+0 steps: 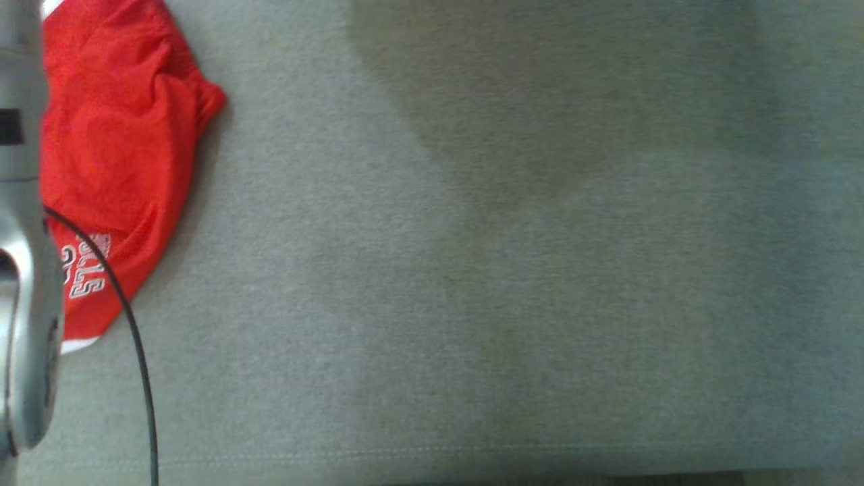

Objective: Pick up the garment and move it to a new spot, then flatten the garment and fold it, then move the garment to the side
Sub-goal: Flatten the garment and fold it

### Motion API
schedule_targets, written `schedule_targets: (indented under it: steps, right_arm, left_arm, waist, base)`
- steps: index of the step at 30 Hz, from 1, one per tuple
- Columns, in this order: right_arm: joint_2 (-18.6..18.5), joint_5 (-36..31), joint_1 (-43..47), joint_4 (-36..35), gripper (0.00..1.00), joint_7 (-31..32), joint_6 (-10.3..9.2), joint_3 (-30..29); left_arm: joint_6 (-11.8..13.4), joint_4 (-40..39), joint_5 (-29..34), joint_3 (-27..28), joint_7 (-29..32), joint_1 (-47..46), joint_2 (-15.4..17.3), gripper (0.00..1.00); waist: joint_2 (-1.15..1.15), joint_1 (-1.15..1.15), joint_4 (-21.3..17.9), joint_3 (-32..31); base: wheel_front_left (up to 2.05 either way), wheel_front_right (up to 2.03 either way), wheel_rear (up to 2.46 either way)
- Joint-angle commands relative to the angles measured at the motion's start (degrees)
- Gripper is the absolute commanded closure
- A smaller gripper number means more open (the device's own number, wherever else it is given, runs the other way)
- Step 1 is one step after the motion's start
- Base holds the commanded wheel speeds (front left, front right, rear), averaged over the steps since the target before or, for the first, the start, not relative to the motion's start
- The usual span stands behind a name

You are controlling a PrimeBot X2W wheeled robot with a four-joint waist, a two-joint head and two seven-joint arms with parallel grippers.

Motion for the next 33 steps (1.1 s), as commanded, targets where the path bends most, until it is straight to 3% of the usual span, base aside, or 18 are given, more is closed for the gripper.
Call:
schedule_targets:
  steps: [1, 9, 15, 17, 23, 26, 33]
  right_arm:
    - [1.3, 0.9, -0.3, 1.3, 1.0, -2.0, -0.04, -1.1]
    - [3.5, 7.9, 7.0, 11.6, 1.0, -4.5, -0.04, -1.3]
    - [6.4, 9.8, 17.5, 19.6, 1.0, -5.8, -0.04, -0.8]
    - [6.5, 10.5, 21.2, 22.3, 1.0, -5.5, -0.04, 0.0]
    - [3.9, 7.3, 27.0, 24.9, 1.0, -4.1, -0.04, 7.4]
    - [2.5, 6.8, 29.1, 25.3, 1.0, -3.2, -0.04, 10.9]
    - [-1.2, 12.3, 33.3, 22.7, 1.0, 2.0, -0.04, 18.0]
  left_arm:
    - [-1.5, 0.3, 0.8, 0.0, -0.9, -1.6, 1.9, 1.0]
    - [-5.0, 6.8, 3.1, -4.2, -2.8, 5.7, 1.5, 1.0]
    - [-7.4, 12.1, 2.5, -5.7, -3.9, 18.7, 2.4, 1.0]
    - [-8.7, 13.2, 2.5, -8.7, -3.4, 25.4, 2.9, 1.0]
    - [-9.2, 11.0, 2.3, -16.9, -0.8, 35.9, 6.6, 1.0]
    - [-9.2, 6.2, -1.6, -20.5, 1.5, 40.2, 8.8, 1.0]
    - [-9.3, -4.1, -9.1, -27.4, 6.4, 46.6, 17.3, 1.0]
  waist:
    - [0.0, -0.02, 1.5, 1.2]
    - [0.0, -0.02, 2.6, 1.3]
    - [0.0, -0.02, 2.8, -2.0]
    - [0.0, -0.02, 3.0, -3.9]
    - [0.0, -0.02, 3.5, -8.0]
    - [0.0, -0.02, 4.0, -9.8]
    - [0.0, -0.02, 4.8, -13.4]
  base:
    - [0.0, 0.0, 0.0]
    - [0.0, 0.0, 0.0]
    - [0.0, 0.0, 0.0]
    - [0.0, 0.0, 0.0]
    - [0.0, 0.0, 0.0]
    - [0.0, 0.0, 0.0]
    - [0.0, 0.0, 0.0]
